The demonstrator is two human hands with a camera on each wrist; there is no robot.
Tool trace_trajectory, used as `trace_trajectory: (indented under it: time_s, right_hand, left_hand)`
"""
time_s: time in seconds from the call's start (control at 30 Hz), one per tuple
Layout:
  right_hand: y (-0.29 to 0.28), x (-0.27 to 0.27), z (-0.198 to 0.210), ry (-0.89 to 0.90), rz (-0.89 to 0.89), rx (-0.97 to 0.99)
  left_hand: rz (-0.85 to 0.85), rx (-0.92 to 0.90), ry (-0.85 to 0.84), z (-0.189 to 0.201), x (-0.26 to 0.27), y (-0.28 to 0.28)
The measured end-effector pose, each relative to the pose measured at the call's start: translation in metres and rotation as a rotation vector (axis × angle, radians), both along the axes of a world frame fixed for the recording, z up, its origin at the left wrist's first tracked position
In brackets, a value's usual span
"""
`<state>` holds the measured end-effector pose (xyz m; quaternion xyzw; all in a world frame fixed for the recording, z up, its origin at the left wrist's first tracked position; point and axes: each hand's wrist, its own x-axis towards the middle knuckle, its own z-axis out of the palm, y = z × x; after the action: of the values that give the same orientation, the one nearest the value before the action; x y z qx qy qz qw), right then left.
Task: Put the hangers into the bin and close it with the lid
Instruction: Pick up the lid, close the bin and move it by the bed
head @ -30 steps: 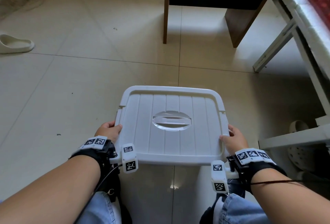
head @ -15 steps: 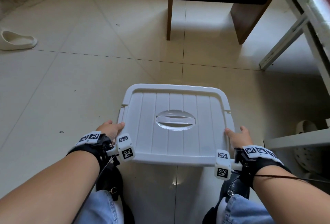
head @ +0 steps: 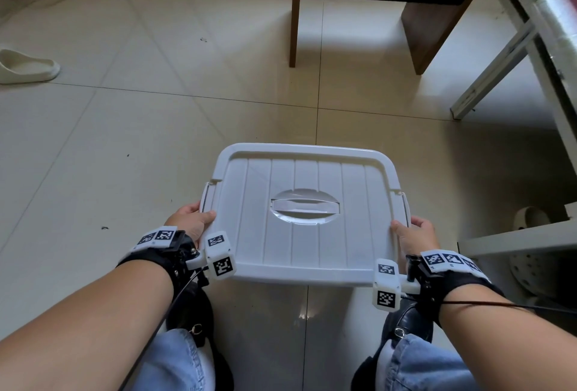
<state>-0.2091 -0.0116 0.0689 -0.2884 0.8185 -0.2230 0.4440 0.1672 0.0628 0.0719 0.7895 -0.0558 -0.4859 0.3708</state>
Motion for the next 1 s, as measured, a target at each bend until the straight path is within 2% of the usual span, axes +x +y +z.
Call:
trace_trajectory:
  time_s: [0.17,0.47,0.67,0.73,1.0]
  right_hand:
    - [0.001,0.001,0.0,-0.001,-0.015,-0.019]
    - [0.002,-0.001,0.002,0.025,0.003,-0.039]
    - [0.003,0.0,0.009,-0.036,0.049,-0.017]
    - [0.002,0.001,0.006,-0.025,0.105,-0.021]
    - [0.005,0.007,0.008,0.044,0.085,-0.081]
  left_hand:
    - [0.022,0.0,-0.027,-0.001,0.002,0.0]
    - [-0.021,0.009,-0.172,-0.004,-0.004,-0.005]
    - [-0.076,0.019,0.016,-0.018,0.002,0.0]
    - [-0.136,0.03,-0.003,-0.012,-0.001,0.002]
    - [-0.07,-0.015,-0.006,-0.019,-0.007,0.004]
